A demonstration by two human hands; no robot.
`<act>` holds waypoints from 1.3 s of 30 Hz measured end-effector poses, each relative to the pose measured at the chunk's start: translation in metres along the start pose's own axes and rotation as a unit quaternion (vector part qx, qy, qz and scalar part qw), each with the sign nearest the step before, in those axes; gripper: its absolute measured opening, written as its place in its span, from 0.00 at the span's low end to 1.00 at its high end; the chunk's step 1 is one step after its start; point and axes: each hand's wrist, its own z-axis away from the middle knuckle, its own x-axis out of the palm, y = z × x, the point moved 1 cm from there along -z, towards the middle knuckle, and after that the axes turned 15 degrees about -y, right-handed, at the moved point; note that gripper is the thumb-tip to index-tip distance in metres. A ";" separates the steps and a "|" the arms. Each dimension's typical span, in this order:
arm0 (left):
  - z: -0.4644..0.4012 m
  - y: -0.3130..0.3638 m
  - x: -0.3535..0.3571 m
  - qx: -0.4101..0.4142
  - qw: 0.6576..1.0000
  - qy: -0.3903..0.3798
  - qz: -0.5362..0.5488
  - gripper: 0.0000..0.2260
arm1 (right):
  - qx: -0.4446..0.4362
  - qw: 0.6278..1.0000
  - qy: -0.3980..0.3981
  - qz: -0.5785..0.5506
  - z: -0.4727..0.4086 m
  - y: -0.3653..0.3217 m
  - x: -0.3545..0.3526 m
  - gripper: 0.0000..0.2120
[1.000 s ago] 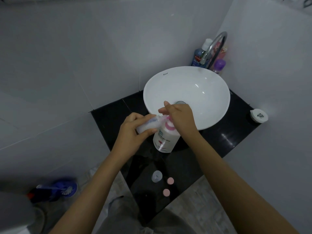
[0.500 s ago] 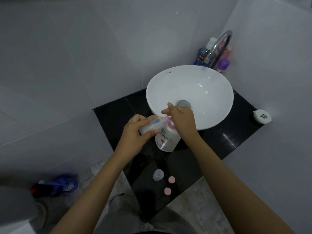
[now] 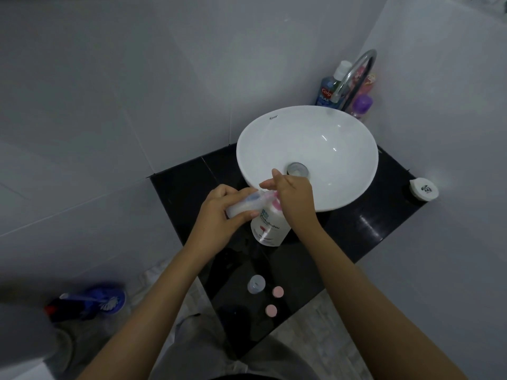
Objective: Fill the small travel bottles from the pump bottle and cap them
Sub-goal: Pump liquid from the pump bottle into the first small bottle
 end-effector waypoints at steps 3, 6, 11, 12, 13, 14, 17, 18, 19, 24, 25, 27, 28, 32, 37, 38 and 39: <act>0.001 0.006 -0.004 0.009 1.000 0.003 0.009 0.18 | -0.010 1.000 -0.002 -0.020 -0.001 -0.010 -0.007 0.17; -0.001 0.007 -0.008 0.006 1.000 0.002 0.005 0.18 | -0.034 0.998 0.008 -0.049 0.004 -0.013 -0.007 0.17; -0.002 0.003 -0.005 -0.002 1.000 -0.009 0.010 0.18 | -0.042 0.997 0.012 -0.056 0.009 -0.006 -0.002 0.18; -0.003 0.001 -0.004 -0.005 1.000 -0.012 0.004 0.18 | -0.032 0.997 0.006 -0.064 0.008 -0.004 0.000 0.18; -0.003 0.000 -0.004 -0.007 1.000 -0.014 -0.001 0.18 | -0.026 0.997 0.001 -0.067 0.009 -0.002 0.002 0.19; -0.002 -0.002 -0.003 -0.010 1.000 -0.015 -0.002 0.18 | -0.029 0.998 0.002 -0.053 0.010 -0.001 0.004 0.20; -0.001 0.000 -0.002 -0.012 1.000 -0.016 0.004 0.18 | -0.037 0.999 0.005 -0.026 0.009 -0.005 0.000 0.17; 0.000 0.002 -0.003 -0.010 1.000 -0.018 0.009 0.18 | -0.027 0.999 -0.005 -0.034 0.008 -0.008 -0.003 0.16; 0.000 0.003 -0.005 -0.007 1.000 -0.018 0.012 0.18 | -0.026 0.999 -0.017 -0.041 0.006 -0.011 -0.007 0.16; -0.001 0.009 -0.011 0.005 1.000 -0.015 0.009 0.19 | -0.046 0.997 -0.005 -0.057 0.007 -0.013 -0.007 0.17; -0.001 0.009 -0.010 0.002 1.000 -0.015 0.014 0.18 | -0.049 0.997 0.003 -0.057 0.008 -0.012 -0.005 0.17; -0.002 0.006 -0.007 -0.009 1.000 -0.016 0.011 0.18 | -0.049 0.998 0.016 -0.043 0.009 -0.009 -0.002 0.18; -0.003 0.004 -0.006 -0.013 1.000 -0.019 0.003 0.18 | -0.046 0.998 0.020 -0.039 0.009 -0.006 -0.001 0.18; -0.003 0.002 -0.006 -0.016 0.999 -0.029 0.002 0.18 | -0.036 0.999 0.008 -0.034 0.010 -0.002 0.003 0.18; -0.002 0.011 -0.012 0.003 1.000 -0.024 0.020 0.19 | -0.021 0.999 -0.023 -0.040 0.006 -0.018 -0.010 0.16; -0.002 0.011 -0.013 0.004 1.000 -0.021 0.017 0.19 | -0.024 0.999 -0.019 -0.041 0.007 -0.019 -0.010 0.16; -0.003 0.011 -0.013 0.006 1.000 -0.020 0.016 0.19 | -0.029 0.998 -0.012 -0.045 0.008 -0.019 -0.009 0.16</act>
